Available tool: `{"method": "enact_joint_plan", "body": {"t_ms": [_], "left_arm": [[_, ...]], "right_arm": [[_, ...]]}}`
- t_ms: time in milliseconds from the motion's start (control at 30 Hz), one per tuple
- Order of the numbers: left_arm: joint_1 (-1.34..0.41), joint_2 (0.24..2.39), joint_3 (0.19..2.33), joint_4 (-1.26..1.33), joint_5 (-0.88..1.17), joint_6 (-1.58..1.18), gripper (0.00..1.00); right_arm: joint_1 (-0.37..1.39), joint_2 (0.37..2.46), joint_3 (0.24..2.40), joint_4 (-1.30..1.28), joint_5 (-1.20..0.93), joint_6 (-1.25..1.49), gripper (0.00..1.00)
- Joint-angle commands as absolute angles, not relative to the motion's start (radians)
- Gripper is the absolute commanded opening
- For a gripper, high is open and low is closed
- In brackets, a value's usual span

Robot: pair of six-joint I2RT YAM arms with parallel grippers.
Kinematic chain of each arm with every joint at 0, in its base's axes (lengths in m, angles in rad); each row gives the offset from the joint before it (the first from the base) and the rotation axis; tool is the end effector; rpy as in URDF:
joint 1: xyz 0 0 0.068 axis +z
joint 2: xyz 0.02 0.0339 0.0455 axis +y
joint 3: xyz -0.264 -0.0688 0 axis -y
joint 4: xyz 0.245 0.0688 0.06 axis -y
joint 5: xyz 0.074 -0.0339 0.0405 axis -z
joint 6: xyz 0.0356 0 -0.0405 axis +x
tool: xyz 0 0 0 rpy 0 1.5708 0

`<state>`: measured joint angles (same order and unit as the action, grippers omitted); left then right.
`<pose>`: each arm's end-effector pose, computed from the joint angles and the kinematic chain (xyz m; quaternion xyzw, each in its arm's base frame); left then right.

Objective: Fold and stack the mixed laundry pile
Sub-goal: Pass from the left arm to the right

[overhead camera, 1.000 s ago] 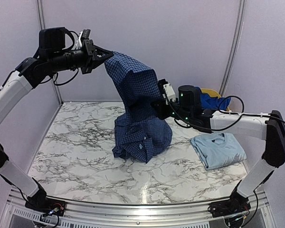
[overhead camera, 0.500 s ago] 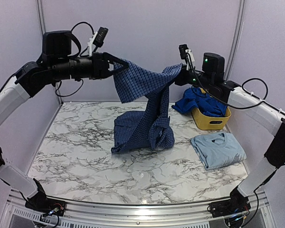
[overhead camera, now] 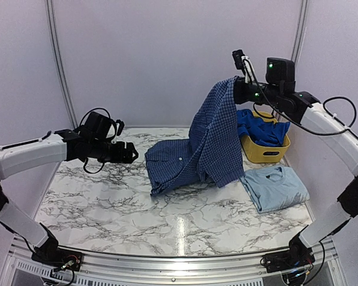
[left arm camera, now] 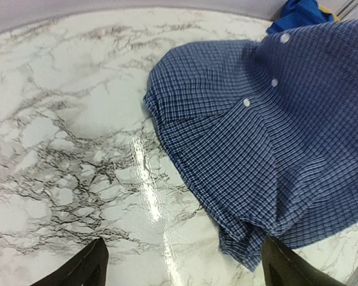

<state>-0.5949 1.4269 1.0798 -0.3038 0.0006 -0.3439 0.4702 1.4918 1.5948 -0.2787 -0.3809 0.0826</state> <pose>0.2651 -0.1794 0.2814 0.1123 0.8890 -0.2010 0.3958 0.2990 0.1668 0.4428 -0.2643 0.7151 0.3117 0.5672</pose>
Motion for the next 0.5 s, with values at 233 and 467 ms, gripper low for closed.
{"method": "enact_joint_plan", "body": {"t_ms": [233, 467], "left_arm": [[-0.703, 1.777, 1.185, -0.086, 0.222, -0.530, 0.87], [-0.795, 1.940, 1.287, -0.091, 0.230, -0.566, 0.95]], "right_arm": [[0.448, 1.406, 1.601, -0.315, -0.357, 0.054, 0.00], [0.447, 1.410, 1.612, -0.321, -0.345, 0.046, 0.00]]}}
